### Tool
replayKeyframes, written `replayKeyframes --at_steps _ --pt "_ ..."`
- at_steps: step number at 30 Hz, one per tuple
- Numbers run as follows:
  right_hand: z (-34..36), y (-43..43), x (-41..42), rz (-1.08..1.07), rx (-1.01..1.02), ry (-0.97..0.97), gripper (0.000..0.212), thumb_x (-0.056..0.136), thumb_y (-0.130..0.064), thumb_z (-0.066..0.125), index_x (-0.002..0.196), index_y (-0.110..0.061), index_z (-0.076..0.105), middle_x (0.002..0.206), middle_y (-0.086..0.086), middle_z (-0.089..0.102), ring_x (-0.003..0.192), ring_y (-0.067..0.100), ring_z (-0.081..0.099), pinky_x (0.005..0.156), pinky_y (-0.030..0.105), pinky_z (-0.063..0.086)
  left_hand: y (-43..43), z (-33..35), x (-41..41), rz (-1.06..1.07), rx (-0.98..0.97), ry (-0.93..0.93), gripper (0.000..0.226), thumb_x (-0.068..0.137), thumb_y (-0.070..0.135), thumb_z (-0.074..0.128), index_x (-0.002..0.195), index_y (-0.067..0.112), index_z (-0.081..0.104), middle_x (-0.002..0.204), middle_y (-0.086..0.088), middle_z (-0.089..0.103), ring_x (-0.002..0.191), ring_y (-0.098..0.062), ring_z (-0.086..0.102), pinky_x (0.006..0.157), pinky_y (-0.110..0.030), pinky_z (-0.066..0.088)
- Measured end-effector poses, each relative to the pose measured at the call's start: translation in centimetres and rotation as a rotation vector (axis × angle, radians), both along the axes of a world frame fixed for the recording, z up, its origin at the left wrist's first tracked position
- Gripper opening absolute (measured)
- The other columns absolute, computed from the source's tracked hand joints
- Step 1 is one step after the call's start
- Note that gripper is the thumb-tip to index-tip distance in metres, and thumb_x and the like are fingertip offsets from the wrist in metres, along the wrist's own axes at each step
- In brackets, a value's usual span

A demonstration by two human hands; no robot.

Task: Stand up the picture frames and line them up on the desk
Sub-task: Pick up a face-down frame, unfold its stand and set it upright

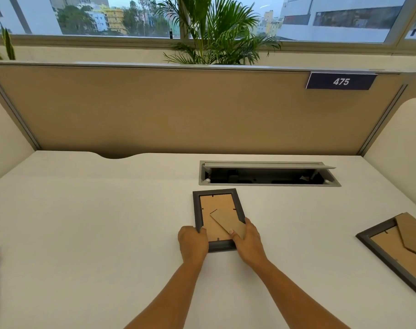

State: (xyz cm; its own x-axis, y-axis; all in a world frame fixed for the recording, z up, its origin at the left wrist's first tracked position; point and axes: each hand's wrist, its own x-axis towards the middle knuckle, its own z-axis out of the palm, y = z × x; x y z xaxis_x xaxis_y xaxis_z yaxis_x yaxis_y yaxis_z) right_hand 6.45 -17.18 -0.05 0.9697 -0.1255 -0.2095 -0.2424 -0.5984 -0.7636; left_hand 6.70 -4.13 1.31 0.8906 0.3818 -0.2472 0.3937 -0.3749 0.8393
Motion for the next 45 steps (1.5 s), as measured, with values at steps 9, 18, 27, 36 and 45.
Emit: replayKeyframes --at_steps 9,18,27,36,45 --pt "0.9 -0.7 -4.5 0.033 0.04 0.04 0.075 0.089 -0.037 0.053 0.145 -0.01 0.01 0.154 0.008 0.018 0.141 0.027 0.022 0.115 0.04 0.023 1.7 1.9 -3.4 0.146 -0.31 0.092 0.039 0.09 0.015 0.055 0.052 0.01 0.047 0.06 -0.006 0.052 0.061 -0.022 0.054 0.062 -0.03 0.049" --pt "2.2 -0.6 -9.8 0.035 0.258 0.102 0.07 0.089 -0.038 0.051 0.145 -0.018 0.014 0.154 0.007 0.02 0.139 0.029 0.026 0.111 0.041 0.03 3.2 5.0 -7.9 -0.045 -0.414 0.101 0.013 0.088 0.018 0.061 0.082 0.009 0.055 0.077 -0.008 0.063 0.063 -0.021 0.065 0.038 -0.023 0.053" --pt "2.8 -0.2 -14.1 0.2 0.25 0.126 0.064 0.088 -0.043 0.052 0.141 -0.017 0.028 0.147 0.006 0.034 0.132 0.025 0.038 0.109 0.039 0.036 4.3 7.4 -11.7 -0.163 -0.331 0.076 0.013 0.09 0.011 0.056 0.101 0.011 0.049 0.087 -0.008 0.062 0.07 -0.026 0.065 0.048 -0.031 0.056" --pt "4.2 -0.2 -14.2 0.228 0.085 0.015 0.059 0.085 -0.035 0.06 0.136 -0.016 0.035 0.137 0.007 0.042 0.118 0.021 0.046 0.095 0.03 0.044 3.4 7.5 -14.2 -0.198 -0.02 -0.163 0.031 0.089 0.018 0.059 0.118 0.008 0.055 0.114 -0.014 0.065 0.102 -0.033 0.064 0.084 -0.049 0.056" --pt "5.9 -0.7 -12.3 0.158 0.044 -0.127 0.064 0.078 -0.028 0.07 0.133 -0.017 0.039 0.135 0.006 0.043 0.117 0.021 0.046 0.091 0.027 0.041 3.8 7.1 -14.6 -0.205 0.297 -0.459 0.037 0.091 0.021 0.055 0.127 0.013 0.052 0.115 -0.005 0.068 0.099 -0.024 0.067 0.086 -0.031 0.053"
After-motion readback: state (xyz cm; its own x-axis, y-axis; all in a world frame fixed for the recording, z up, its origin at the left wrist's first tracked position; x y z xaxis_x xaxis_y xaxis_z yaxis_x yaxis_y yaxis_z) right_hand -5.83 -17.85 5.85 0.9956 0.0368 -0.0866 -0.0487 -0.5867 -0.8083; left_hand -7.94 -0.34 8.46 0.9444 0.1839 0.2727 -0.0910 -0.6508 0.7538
